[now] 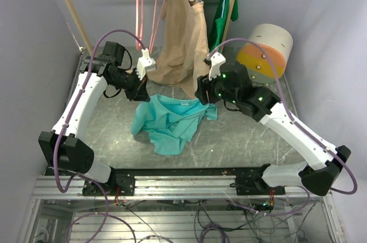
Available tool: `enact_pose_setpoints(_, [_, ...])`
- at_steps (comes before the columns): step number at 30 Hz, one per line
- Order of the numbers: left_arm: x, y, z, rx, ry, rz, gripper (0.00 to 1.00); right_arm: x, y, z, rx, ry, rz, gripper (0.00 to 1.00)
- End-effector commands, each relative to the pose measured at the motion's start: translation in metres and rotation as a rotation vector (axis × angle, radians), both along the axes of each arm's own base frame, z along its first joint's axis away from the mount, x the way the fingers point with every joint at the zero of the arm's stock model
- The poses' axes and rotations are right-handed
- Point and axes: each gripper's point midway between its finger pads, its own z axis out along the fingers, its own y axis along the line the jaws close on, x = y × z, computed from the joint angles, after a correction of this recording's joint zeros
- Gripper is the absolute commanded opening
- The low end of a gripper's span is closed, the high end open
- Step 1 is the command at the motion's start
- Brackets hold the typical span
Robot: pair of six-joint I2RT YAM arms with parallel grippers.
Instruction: Place the t-shirt on the hanger
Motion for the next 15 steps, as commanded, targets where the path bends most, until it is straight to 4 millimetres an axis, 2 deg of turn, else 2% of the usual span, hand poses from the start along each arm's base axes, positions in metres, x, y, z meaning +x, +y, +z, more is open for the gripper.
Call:
enact_pose_setpoints(1, [-0.002, -0.006, 0.004, -0.025, -0.013, -0.013, 0.08, 0.003, 0.006, 0.074, 0.155, -0.116, -0.004, 0.54])
enact_pose_setpoints(4, [-0.003, -0.005, 0.004, -0.021, -0.024, -0.012, 0.08, 0.017, 0.011, 0.12, 0.247, -0.224, -0.041, 0.56])
enact_pose_setpoints(9, [-0.011, -0.003, -0.003, -0.02, -0.018, -0.007, 0.08, 0.059, 0.036, 0.177, 0.357, -0.377, -0.093, 0.57])
enact_pose_setpoints(13, [-0.019, 0.001, -0.006, -0.018, -0.036, 0.005, 0.08, 0.094, 0.062, 0.204, 0.431, -0.459, -0.123, 0.57])
enact_pose_setpoints(15, [-0.023, 0.003, -0.006, -0.012, -0.041, 0.007, 0.08, 0.111, 0.076, 0.206, 0.449, -0.488, -0.131, 0.58])
